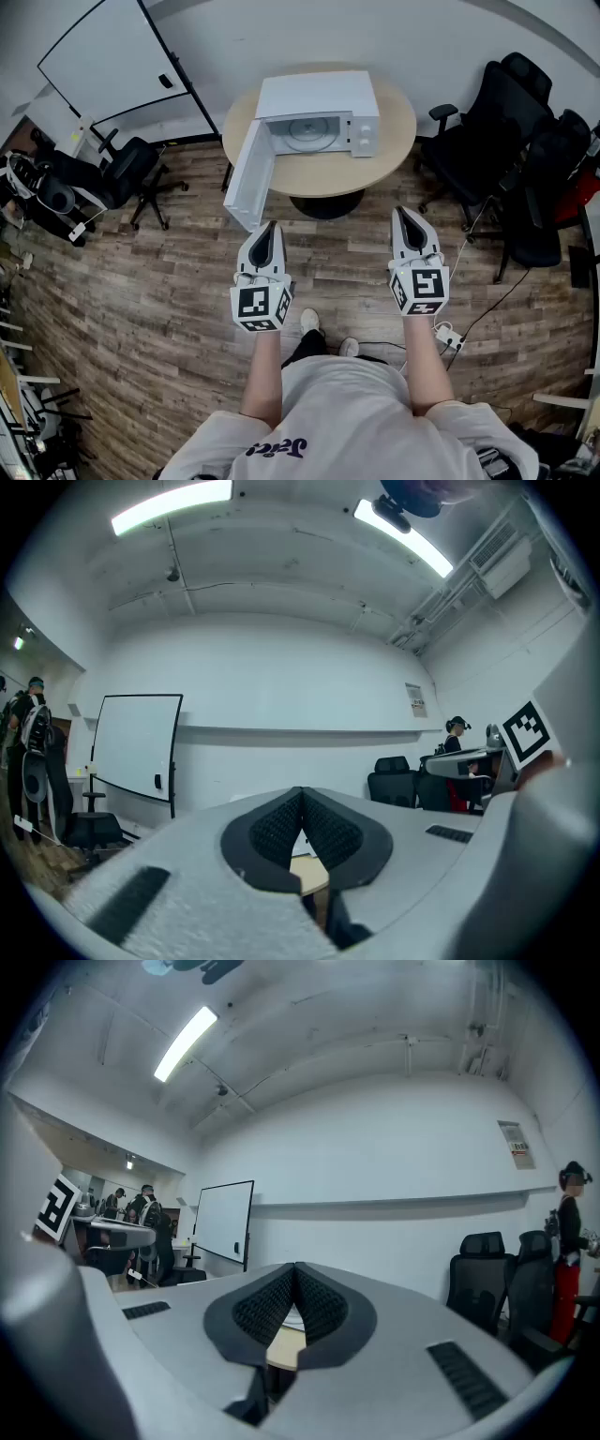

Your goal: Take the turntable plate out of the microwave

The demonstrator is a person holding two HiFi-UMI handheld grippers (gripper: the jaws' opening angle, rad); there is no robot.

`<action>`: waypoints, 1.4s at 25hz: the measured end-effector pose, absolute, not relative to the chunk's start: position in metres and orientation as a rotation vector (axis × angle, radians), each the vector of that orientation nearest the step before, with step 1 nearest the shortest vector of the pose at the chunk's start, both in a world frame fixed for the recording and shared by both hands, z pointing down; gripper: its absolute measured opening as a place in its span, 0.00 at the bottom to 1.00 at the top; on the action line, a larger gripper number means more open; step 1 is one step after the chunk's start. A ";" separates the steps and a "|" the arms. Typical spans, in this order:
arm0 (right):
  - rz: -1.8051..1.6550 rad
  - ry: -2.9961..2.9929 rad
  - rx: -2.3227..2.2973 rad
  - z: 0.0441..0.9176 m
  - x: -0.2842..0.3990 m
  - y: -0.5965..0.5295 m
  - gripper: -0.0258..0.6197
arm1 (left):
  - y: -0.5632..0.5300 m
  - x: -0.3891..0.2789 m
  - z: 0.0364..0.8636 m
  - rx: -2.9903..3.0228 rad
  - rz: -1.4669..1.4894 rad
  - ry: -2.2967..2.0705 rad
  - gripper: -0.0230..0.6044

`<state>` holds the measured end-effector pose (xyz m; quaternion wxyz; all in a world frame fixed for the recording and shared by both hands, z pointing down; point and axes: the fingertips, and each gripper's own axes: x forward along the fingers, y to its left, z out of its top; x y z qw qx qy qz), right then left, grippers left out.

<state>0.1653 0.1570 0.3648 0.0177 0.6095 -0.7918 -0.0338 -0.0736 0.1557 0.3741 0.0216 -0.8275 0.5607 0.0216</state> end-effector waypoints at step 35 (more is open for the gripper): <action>0.063 -2.566 1.670 0.397 0.073 0.003 0.07 | -0.001 -0.055 0.395 -2.717 0.081 1.610 0.06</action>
